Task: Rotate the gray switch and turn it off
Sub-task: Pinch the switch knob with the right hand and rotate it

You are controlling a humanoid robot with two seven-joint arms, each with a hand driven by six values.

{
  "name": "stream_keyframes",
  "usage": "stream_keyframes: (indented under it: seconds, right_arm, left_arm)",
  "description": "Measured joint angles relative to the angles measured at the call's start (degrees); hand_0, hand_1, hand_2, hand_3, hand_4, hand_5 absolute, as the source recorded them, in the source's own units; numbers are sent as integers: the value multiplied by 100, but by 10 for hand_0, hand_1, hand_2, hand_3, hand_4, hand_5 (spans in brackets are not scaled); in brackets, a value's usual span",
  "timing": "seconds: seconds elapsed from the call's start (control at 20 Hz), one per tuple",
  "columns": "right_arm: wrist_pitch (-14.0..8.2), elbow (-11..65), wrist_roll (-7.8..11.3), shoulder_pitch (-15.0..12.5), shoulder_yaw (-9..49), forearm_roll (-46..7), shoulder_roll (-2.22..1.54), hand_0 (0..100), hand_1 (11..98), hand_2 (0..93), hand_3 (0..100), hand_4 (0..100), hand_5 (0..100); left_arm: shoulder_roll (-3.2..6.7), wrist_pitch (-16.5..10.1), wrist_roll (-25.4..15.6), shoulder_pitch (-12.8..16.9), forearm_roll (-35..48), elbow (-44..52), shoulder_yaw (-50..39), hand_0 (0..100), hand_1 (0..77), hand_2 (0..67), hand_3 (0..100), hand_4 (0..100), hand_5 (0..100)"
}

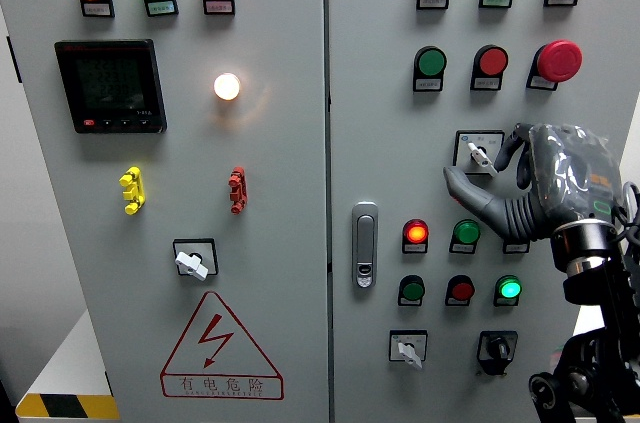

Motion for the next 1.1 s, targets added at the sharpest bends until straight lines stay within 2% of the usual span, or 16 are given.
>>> stream_keyframes:
  seconds: [0.35,0.4,0.45,0.7,0.85,1.1]
  right_arm:
    - [-5,-21,0,26,0,0,0,0,342,725,969,974,1000]
    - [-5,-24,0,33,0,0,4,42,348,725,969,974,1000]
    - [-5,-31,0,37,0,0,5,148,348,725,969,976,1000]
    - [-47,-73,0,68,-34,-3,6,371,344,726,972,975,1000]
    - [-64,-87,0,78,-45,1,5,466,340,730,973,974,1000]
    - [-75,-94,-66,81,-63,2,3,524,334,740,975,975,1000]
  left_arm:
    - [0,0,0,0,0,0,0,0,0,133,183,95,117]
    - [0,0,0,0,0,0,0,0,0,133,183,95,117]
    - [0,0,0,0,0,0,0,0,0,133,183,95,117]
    - [-2,0,0,0,0,0,0,0,0,133,183,95,117]
    - [-4,0,0,0,0,0,0,0,0,133,183,95,117]
    - [0,0,0,0,0,0,0,0,0,133,183,95,117]
